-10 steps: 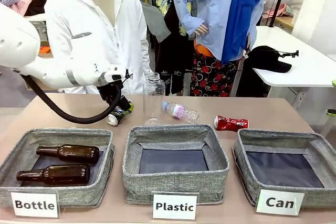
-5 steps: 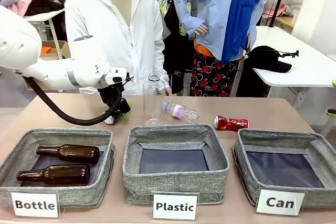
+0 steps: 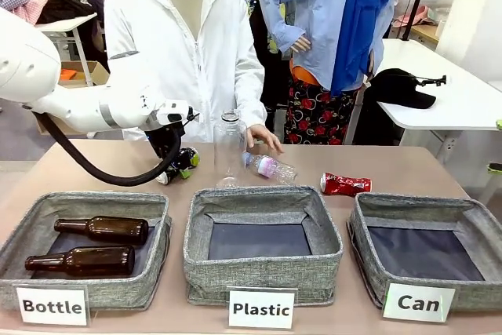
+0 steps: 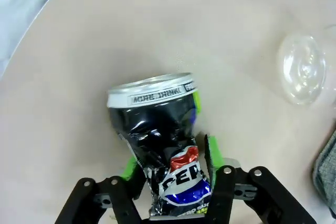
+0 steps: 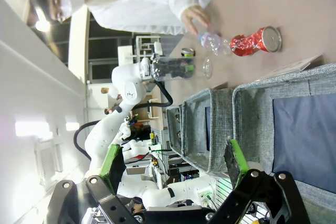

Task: Sort the can waste into the basket.
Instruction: Pick up the can waste from the table and place it in the right Fabric basket.

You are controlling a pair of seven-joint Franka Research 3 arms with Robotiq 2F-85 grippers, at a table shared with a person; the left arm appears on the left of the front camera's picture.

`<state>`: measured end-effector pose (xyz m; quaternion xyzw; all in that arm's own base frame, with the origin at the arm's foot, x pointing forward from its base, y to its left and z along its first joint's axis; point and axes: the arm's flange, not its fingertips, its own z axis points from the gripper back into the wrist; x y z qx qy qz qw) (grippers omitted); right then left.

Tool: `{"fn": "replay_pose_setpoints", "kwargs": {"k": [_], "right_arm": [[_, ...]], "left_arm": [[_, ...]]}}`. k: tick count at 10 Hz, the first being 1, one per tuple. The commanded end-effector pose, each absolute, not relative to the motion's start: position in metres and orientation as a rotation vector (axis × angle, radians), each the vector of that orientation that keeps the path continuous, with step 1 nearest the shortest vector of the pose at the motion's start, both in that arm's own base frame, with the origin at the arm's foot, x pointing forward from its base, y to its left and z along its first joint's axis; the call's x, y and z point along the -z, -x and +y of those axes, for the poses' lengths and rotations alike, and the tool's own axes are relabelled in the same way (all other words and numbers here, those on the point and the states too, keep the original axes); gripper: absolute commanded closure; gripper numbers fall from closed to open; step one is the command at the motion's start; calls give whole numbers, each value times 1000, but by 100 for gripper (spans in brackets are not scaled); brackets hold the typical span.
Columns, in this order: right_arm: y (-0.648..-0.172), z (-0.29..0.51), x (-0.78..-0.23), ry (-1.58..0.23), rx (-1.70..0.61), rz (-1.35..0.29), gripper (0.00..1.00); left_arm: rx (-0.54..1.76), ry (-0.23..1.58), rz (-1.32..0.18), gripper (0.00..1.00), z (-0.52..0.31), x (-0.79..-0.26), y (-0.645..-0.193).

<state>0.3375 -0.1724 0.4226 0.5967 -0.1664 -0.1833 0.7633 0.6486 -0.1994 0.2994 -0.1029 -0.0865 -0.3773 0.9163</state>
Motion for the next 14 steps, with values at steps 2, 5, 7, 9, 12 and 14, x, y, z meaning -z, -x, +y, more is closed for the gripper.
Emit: {"fn": "replay_pose_setpoints", "kwargs": {"k": [2, 5, 7, 9, 12, 14], "right_arm": [[-338, -173, -424, -1304, 374, -380, 0], [-338, -173, -424, -1304, 374, -380, 0], [-338, -173, -424, -1304, 374, -380, 0], [-338, -173, -424, -1304, 374, -380, 0], [-338, -173, -424, -1304, 374, -380, 0], [-338, -173, -424, -1304, 374, -380, 0]], "left_arm": [[791, 209, -151, 96, -181, -326, -626], [838, 240, -232, 100, -126, -401, -567], [950, 252, -253, 100, -80, -462, -499], [1146, 273, -231, 100, -42, -495, -430], [1345, 375, -244, 100, -25, -497, -377], [1241, 347, -236, 100, -29, -510, -394]]}}
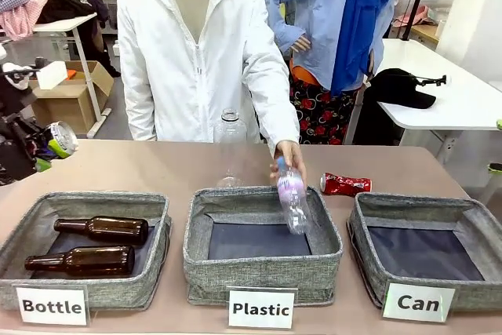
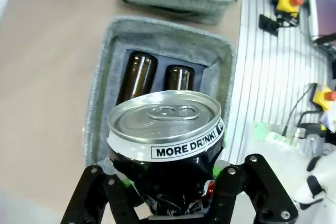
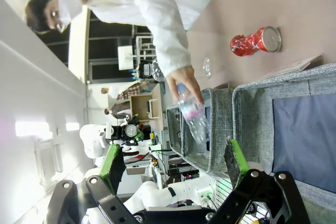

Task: Sort the can waste into the basket.
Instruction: Pick up the can waste from the table and place it in the right Fabric basket.

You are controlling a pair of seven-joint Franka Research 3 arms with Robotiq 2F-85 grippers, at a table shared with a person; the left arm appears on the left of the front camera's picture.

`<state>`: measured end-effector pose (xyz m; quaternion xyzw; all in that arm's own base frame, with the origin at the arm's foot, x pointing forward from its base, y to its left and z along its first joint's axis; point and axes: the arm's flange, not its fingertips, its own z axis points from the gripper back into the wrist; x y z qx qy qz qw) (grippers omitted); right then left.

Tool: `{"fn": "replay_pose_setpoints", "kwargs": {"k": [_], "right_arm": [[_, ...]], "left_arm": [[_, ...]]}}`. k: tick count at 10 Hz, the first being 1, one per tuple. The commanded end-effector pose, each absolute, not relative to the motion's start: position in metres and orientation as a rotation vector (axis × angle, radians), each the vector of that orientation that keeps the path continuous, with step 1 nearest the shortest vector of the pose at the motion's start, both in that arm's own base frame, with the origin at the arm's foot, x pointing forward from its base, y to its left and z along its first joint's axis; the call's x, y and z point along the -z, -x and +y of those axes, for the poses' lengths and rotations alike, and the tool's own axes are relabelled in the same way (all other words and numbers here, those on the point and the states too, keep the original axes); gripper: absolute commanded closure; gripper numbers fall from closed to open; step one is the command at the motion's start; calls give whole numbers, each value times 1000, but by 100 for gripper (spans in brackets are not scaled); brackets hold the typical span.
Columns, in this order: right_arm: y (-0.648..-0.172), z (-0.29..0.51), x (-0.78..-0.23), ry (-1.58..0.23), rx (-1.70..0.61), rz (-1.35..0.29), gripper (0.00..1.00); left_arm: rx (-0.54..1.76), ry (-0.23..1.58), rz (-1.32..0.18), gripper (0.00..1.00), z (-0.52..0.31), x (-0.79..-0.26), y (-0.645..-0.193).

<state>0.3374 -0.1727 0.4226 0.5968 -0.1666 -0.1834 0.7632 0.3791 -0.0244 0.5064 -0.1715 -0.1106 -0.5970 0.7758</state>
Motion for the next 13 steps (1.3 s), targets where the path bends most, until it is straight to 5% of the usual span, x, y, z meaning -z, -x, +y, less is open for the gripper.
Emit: {"fn": "replay_pose_setpoints", "kwargs": {"k": [1, 4, 9, 13], "right_arm": [[-338, -173, -424, -1304, 374, -380, 0], [-338, -173, -424, -1304, 374, -380, 0], [-337, -172, -423, -1297, 398, -362, 0], [-234, -227, -509, -1129, 167, -362, 0]], "left_arm": [[1312, 379, -237, 100, -23, -507, -373], [1664, 526, -172, 100, -155, -469, -421], [1578, 516, -115, 100, -194, -454, -440], [1690, 597, -256, 100, -289, -473, -413]]}}
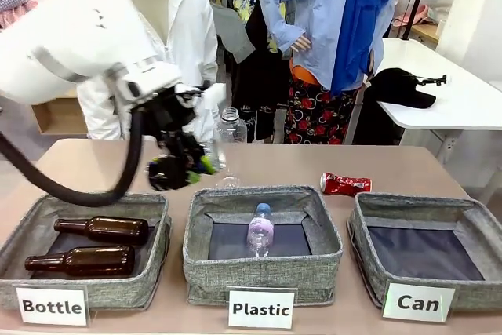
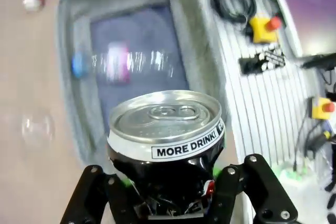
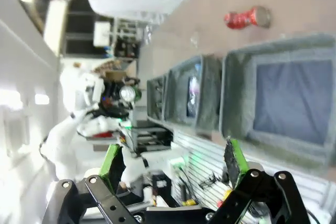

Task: Sort the can waste into the basket.
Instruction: Pick up the can waste from the table and place it in the right Fabric basket.

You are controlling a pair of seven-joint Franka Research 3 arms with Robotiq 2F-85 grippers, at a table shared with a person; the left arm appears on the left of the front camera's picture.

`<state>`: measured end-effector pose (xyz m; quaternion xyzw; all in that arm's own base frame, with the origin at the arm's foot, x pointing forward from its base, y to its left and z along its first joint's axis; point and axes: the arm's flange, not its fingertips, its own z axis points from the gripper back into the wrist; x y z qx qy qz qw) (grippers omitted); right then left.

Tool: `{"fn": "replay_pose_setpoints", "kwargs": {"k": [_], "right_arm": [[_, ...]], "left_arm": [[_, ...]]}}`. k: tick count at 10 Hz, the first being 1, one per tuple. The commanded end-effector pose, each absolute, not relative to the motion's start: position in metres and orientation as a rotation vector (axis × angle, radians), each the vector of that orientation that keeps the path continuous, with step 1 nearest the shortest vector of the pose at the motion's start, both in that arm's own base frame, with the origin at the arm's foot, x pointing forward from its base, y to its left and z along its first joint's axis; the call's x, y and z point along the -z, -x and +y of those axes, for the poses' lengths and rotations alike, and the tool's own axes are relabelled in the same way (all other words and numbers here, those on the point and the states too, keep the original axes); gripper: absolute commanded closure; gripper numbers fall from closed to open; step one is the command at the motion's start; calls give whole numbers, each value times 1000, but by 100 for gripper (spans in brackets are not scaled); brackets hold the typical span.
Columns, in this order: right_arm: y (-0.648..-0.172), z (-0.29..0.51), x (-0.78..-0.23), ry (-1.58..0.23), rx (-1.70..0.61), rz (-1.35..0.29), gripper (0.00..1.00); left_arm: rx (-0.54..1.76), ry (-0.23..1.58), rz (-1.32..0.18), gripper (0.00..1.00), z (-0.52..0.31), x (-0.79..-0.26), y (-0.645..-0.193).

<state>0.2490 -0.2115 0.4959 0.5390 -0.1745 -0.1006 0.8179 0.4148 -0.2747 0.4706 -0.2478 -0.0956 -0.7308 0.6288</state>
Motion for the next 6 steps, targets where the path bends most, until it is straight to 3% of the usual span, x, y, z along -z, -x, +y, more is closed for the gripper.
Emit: {"fn": "replay_pose_setpoints", "kwargs": {"k": [1, 5, 6], "right_arm": [[-212, -252, -519, -1060, 154, -410, 0], [-160, -308, -482, -1038, 104, -545, 0], [-163, -283, -516, -1015, 165, -475, 0]], "left_arm": [[1770, 598, -345, 100, -345, -479, -409], [1874, 714, -397, 100, -526, -452, -371], [1887, 701, -338, 100, -565, -450, -349]]}}
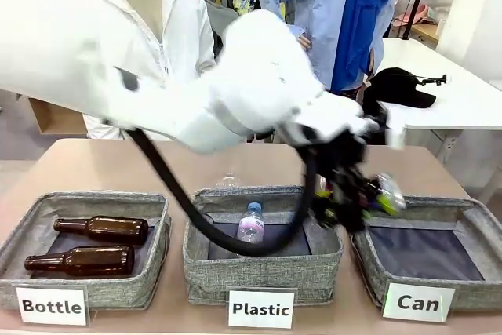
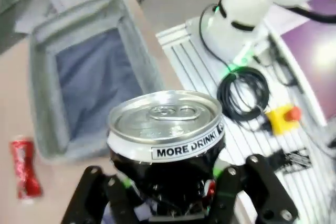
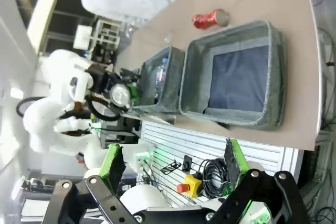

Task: Sort the can waste into the basket.
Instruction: Pick up the can waste from the table and place it in the right Fabric basket.

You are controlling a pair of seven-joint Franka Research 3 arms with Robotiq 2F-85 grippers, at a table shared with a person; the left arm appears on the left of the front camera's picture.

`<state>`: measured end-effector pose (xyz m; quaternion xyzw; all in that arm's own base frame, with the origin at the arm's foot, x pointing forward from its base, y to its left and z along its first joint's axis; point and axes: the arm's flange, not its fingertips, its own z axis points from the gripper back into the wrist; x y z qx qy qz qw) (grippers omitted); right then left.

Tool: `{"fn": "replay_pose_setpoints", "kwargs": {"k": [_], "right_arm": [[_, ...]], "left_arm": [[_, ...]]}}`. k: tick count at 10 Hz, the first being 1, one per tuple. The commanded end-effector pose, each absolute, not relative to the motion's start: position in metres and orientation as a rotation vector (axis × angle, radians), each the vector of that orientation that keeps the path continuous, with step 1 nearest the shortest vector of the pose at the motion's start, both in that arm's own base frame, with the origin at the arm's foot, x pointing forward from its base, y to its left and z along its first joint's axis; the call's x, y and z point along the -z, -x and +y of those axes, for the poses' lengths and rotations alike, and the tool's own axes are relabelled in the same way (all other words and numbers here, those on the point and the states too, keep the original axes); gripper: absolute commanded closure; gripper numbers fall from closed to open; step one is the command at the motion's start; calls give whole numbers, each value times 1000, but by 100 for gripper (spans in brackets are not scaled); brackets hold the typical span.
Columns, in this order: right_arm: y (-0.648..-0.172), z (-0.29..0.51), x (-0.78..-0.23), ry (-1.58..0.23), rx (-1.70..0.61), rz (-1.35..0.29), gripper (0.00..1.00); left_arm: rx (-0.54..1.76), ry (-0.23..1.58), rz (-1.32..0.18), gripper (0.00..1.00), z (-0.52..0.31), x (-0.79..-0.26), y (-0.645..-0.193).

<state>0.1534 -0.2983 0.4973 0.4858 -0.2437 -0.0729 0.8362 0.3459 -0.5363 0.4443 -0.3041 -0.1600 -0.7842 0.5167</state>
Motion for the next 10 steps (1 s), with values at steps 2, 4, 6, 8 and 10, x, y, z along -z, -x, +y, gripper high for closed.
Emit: {"fn": "replay_pose_setpoints", "kwargs": {"k": [2, 4, 6, 8, 10], "right_arm": [[-163, -283, -516, -1015, 165, -475, 0], [-163, -283, -516, -1015, 165, -475, 0], [-163, -283, -516, -1015, 165, -475, 0], [-163, -283, -516, -1015, 165, -475, 0], [-163, -283, -516, -1015, 165, -475, 0]], "left_arm": [[1933, 570, -404, 100, -627, -435, -330], [2001, 530, -487, 100, -649, -425, -314], [2013, 456, -531, 100, -660, -407, -305], [1999, 428, -541, 100, -663, -401, -309], [1997, 439, -555, 100, -664, -406, -314]]}}
